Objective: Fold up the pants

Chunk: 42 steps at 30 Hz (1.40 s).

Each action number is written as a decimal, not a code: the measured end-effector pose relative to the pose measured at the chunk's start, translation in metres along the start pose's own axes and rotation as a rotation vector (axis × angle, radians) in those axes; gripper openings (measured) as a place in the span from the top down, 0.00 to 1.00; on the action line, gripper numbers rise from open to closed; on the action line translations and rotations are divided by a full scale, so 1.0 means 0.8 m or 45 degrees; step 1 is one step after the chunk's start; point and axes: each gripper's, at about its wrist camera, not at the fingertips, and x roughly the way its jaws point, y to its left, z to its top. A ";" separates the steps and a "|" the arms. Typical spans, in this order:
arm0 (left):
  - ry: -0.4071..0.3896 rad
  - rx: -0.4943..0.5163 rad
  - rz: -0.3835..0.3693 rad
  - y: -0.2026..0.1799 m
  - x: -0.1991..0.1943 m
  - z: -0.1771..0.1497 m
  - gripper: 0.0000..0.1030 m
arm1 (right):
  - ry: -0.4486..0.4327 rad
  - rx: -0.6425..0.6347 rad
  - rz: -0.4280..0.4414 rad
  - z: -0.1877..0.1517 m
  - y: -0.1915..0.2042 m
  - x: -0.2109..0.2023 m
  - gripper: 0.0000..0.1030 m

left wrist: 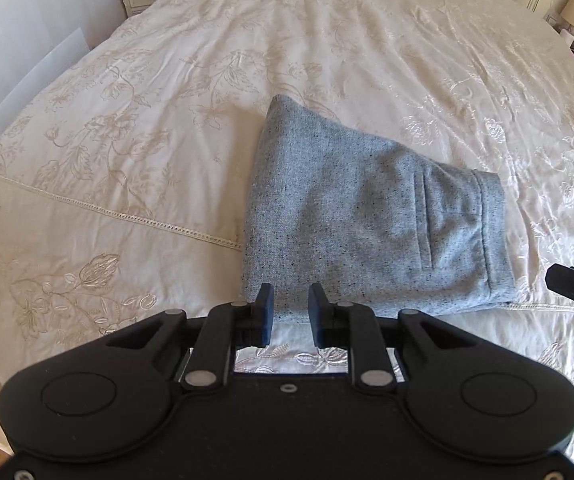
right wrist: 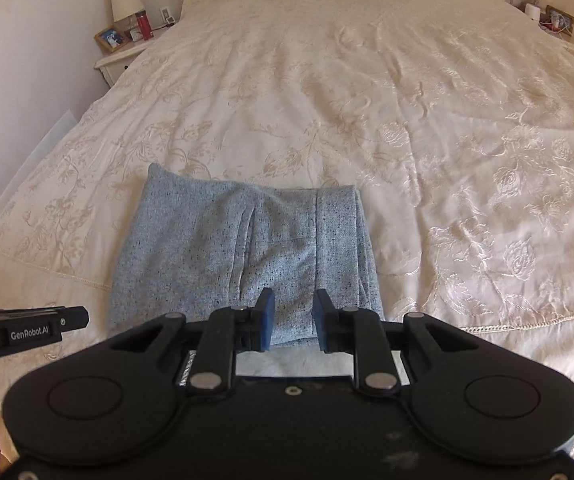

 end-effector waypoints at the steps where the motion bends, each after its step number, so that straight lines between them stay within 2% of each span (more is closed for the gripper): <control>1: -0.014 0.009 0.001 -0.005 -0.009 -0.002 0.72 | -0.006 0.008 0.001 -0.001 -0.002 -0.006 0.76; 12: -0.081 0.044 0.008 -0.030 -0.067 -0.025 0.70 | -0.061 -0.005 0.004 -0.031 -0.001 -0.072 0.74; 21: -0.139 0.074 0.012 -0.038 -0.098 -0.044 0.69 | -0.091 -0.028 0.019 -0.042 0.006 -0.095 0.73; 42: -0.155 0.061 0.020 -0.041 -0.109 -0.058 0.69 | -0.084 -0.053 0.019 -0.053 0.009 -0.108 0.72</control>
